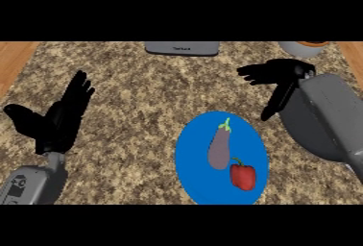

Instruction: Pick the eggplant from the plate and place it in the pan

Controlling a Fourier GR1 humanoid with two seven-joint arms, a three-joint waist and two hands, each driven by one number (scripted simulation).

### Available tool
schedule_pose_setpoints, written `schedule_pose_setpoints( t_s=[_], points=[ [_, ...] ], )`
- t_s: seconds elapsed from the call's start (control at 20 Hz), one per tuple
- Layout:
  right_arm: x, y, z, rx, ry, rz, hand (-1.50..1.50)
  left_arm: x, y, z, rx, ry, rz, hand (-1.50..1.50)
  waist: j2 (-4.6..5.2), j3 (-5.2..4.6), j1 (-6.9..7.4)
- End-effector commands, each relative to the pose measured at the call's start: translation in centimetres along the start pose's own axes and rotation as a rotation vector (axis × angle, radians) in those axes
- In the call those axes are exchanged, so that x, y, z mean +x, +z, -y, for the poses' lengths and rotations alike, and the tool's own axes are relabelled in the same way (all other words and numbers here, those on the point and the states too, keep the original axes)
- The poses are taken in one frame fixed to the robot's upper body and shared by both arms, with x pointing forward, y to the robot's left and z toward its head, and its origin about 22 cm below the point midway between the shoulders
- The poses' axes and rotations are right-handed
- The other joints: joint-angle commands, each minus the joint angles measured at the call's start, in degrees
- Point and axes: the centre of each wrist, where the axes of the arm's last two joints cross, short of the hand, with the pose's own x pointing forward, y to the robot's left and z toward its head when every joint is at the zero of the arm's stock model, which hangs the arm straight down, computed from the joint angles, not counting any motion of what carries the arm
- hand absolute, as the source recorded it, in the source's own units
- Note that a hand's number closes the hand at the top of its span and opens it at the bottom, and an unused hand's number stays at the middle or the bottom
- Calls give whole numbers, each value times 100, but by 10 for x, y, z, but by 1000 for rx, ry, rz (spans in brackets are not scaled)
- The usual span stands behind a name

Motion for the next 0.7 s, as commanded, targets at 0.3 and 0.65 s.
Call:
schedule_pose_setpoints(
  t_s=[0.3, 0.65],
  points=[
    [41, -41, -20, 451, 214, -153, -150, -1, 0, 6, -1, 0, -10, 0, -38, -6, -108],
    [51, -41, -23, 512, 316, -121, -150, 2, 0, -18, 26, -6, -7, 0, -39, -2, -148]
  ],
)
